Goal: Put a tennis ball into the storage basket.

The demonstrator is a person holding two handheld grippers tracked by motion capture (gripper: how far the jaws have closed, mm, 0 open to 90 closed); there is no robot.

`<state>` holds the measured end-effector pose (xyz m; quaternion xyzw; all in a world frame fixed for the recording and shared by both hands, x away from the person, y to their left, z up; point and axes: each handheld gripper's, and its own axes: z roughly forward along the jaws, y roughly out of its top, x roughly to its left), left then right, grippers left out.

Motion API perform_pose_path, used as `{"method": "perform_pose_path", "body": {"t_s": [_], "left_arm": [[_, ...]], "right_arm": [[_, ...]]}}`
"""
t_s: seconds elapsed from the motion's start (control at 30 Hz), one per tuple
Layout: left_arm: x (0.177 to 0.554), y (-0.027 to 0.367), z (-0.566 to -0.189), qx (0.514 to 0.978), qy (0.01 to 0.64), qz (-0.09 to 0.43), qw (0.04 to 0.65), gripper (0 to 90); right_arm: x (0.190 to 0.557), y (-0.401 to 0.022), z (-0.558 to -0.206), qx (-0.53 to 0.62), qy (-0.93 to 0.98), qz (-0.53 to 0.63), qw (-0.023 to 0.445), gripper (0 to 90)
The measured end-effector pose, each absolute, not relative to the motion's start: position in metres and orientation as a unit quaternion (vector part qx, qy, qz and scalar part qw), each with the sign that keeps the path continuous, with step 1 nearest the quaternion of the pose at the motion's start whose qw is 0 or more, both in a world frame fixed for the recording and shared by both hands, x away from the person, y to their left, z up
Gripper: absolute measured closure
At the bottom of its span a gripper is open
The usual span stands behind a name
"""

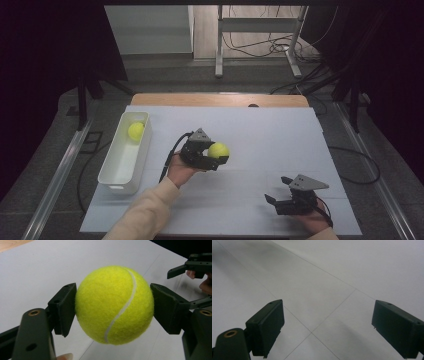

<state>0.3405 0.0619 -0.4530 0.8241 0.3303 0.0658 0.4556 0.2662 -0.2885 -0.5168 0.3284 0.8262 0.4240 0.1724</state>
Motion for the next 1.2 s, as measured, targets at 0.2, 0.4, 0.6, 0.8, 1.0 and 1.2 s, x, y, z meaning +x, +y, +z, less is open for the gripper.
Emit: {"method": "perform_pose_path", "body": {"t_s": [0.2,0.4,0.6,0.8,1.0,1.2], "left_arm": [[0.339,0.067,-0.452,0.822,0.334,0.069,0.456,26.3],[0.339,0.076,-0.45,0.815,0.344,0.075,0.46,26.3],[0.337,0.085,-0.449,0.812,0.35,0.081,0.46,26.2],[0.335,0.094,-0.449,0.808,0.356,0.086,0.461,26.2],[0.333,0.105,-0.449,0.801,0.365,0.089,0.465,26.2],[0.331,0.114,-0.448,0.796,0.372,0.093,0.467,26.2]], "right_arm": [[0.266,-0.289,-0.517,0.328,0.826,0.424,0.173,11.2],[0.266,-0.289,-0.517,0.329,0.825,0.426,0.172,11.2],[0.266,-0.289,-0.517,0.328,0.826,0.425,0.172,11.2],[0.266,-0.289,-0.517,0.33,0.826,0.423,0.173,11.2],[0.266,-0.289,-0.517,0.329,0.826,0.424,0.173,11.2],[0.266,-0.289,-0.517,0.33,0.827,0.422,0.174,11.2]]}}
